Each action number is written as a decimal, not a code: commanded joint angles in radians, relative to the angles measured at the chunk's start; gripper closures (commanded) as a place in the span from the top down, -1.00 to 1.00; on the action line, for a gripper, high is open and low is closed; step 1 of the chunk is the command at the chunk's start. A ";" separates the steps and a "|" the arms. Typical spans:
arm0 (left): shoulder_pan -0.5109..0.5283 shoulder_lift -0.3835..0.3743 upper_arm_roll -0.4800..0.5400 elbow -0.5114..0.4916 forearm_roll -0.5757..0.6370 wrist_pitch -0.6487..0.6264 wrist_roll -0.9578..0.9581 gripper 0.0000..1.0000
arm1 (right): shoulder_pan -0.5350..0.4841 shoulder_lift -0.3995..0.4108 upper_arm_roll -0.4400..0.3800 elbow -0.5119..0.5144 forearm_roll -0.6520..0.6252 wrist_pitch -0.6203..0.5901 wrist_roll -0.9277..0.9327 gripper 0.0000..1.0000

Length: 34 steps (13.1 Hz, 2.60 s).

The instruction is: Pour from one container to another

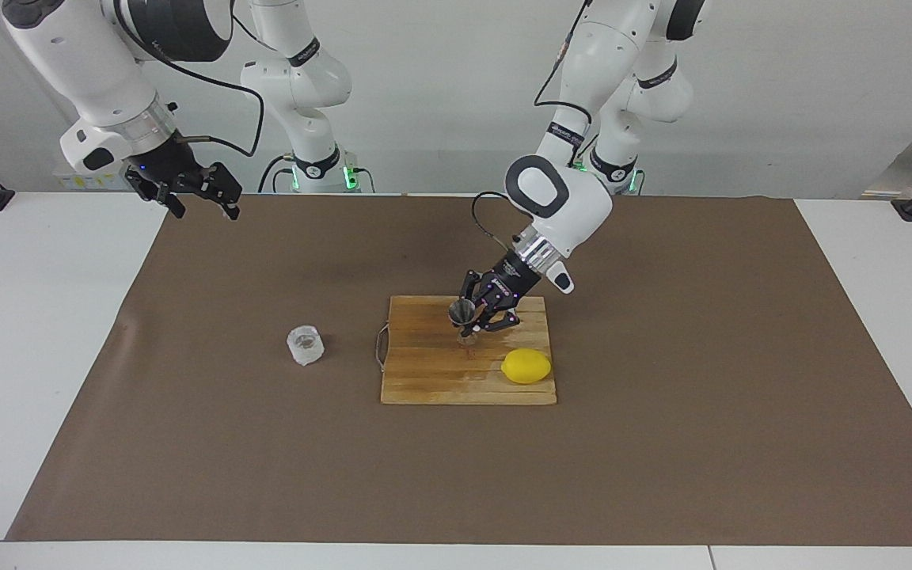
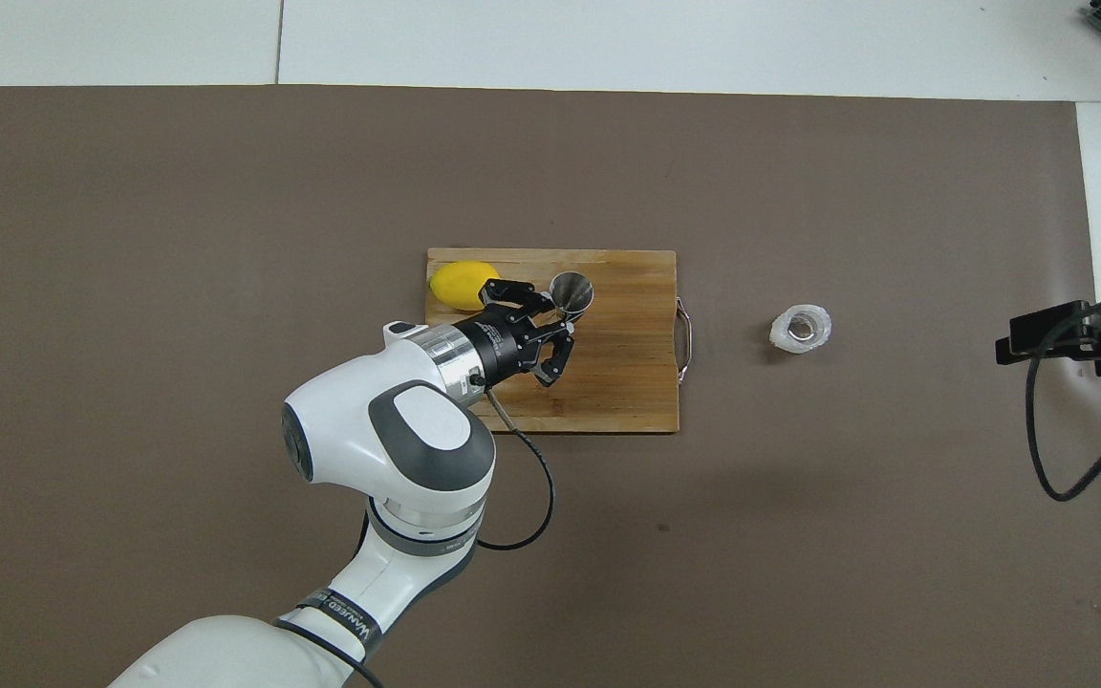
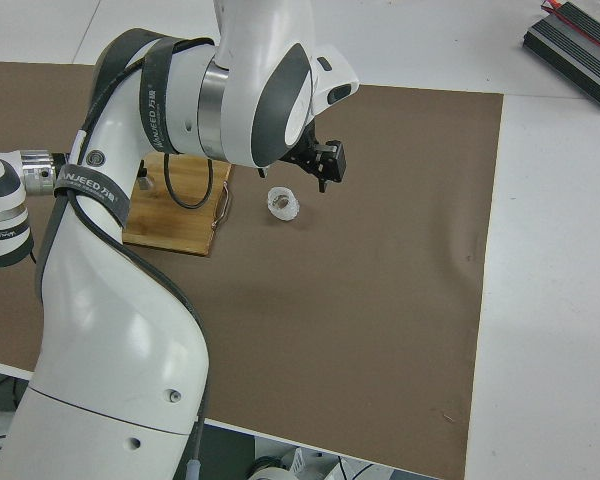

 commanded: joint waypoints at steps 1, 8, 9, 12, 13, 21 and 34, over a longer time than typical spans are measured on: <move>-0.016 0.051 -0.006 0.058 -0.030 0.041 0.026 -1.00 | -0.003 -0.016 0.001 -0.015 0.021 -0.008 0.000 1.00; -0.035 0.062 -0.009 0.051 -0.020 0.086 0.066 -1.00 | -0.003 -0.016 0.001 -0.015 0.021 -0.007 0.000 1.00; -0.035 0.062 -0.009 0.054 -0.019 0.084 0.067 -1.00 | -0.003 -0.016 0.001 -0.015 0.021 -0.007 0.000 1.00; -0.016 0.057 -0.008 0.060 -0.017 0.081 0.066 -1.00 | -0.003 -0.016 0.001 -0.015 0.021 -0.008 0.000 1.00; -0.001 0.056 -0.008 0.058 -0.016 0.074 0.067 -1.00 | -0.003 -0.016 0.001 -0.015 0.021 -0.008 0.000 1.00; 0.022 0.048 -0.008 0.063 0.032 0.031 0.083 -1.00 | -0.003 -0.016 0.001 -0.015 0.021 -0.008 0.000 1.00; 0.085 0.040 -0.021 0.003 -0.018 -0.147 0.289 -1.00 | -0.003 -0.016 0.001 -0.015 0.021 -0.008 0.000 1.00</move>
